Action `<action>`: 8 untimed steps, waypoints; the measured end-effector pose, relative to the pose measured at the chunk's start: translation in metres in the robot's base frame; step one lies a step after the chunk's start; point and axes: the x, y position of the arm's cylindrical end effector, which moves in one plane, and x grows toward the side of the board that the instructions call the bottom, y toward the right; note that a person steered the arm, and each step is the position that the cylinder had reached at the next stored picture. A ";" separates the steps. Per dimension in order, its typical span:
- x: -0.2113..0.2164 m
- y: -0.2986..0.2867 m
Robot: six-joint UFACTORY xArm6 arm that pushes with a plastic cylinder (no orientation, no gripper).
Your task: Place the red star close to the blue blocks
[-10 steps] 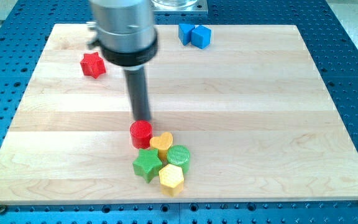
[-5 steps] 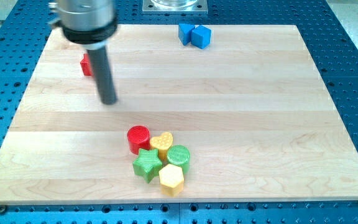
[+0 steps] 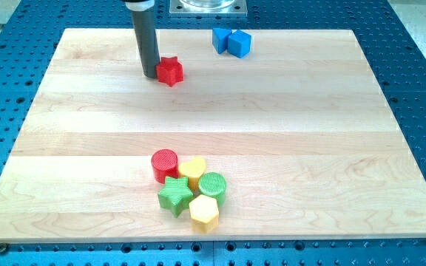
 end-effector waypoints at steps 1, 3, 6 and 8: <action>0.007 -0.047; 0.021 -0.049; 0.023 0.051; 0.013 0.081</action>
